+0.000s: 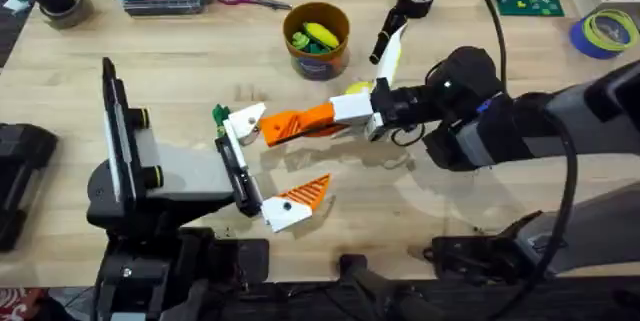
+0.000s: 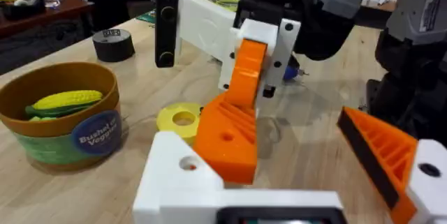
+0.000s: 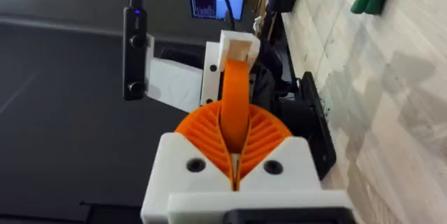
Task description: Pick up the gripper from the table and insert it into the empty holder that is missing its gripper. Then pick up a screw, insert it into the mounting hole, and use the screwdriver to tighten it. Finally, clean up the table by picking up the vegetable and placing it into the bucket.
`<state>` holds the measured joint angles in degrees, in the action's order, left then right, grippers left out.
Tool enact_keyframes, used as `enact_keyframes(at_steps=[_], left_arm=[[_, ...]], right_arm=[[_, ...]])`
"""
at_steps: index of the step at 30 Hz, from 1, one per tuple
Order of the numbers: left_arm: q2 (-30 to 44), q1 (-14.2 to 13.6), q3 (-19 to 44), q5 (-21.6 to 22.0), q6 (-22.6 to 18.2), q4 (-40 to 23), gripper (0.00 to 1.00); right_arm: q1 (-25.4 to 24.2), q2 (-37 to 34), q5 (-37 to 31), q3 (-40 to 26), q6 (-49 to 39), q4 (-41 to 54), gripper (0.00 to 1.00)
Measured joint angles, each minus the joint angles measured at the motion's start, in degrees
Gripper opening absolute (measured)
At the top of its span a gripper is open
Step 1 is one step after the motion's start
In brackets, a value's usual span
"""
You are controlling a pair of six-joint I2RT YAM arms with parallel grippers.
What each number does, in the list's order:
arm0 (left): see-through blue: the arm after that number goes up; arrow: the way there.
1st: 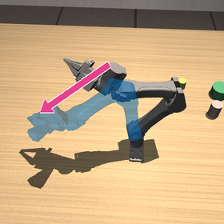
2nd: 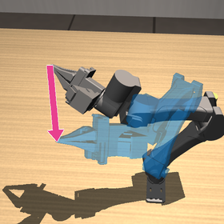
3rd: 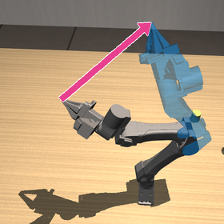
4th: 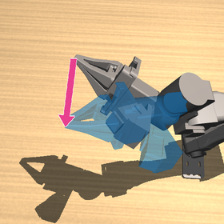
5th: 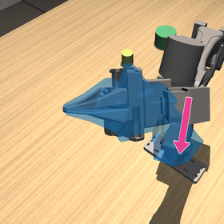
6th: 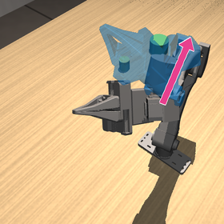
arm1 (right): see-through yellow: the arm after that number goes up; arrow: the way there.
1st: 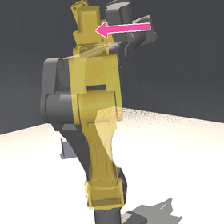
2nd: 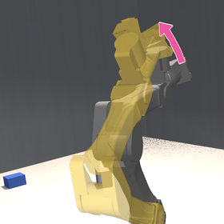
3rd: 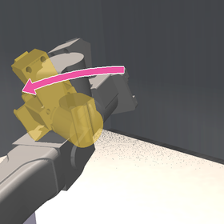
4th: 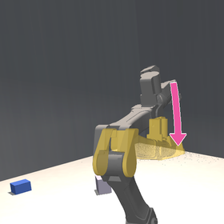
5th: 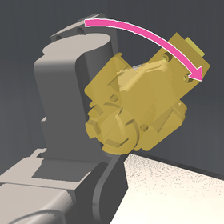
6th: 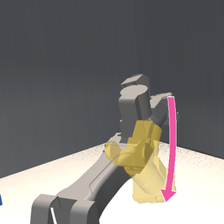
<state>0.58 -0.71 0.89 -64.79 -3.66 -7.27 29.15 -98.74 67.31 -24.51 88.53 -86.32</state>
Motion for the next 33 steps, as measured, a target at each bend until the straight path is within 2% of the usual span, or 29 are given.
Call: enact_keyframes(at_steps=[33], left_arm=[[0.0,0.0,0.0,0.1,0.0,0.0,0.985]], right_arm=[[2.4,0.0,-4.1,0.0,0.0,0.2,0.009]])
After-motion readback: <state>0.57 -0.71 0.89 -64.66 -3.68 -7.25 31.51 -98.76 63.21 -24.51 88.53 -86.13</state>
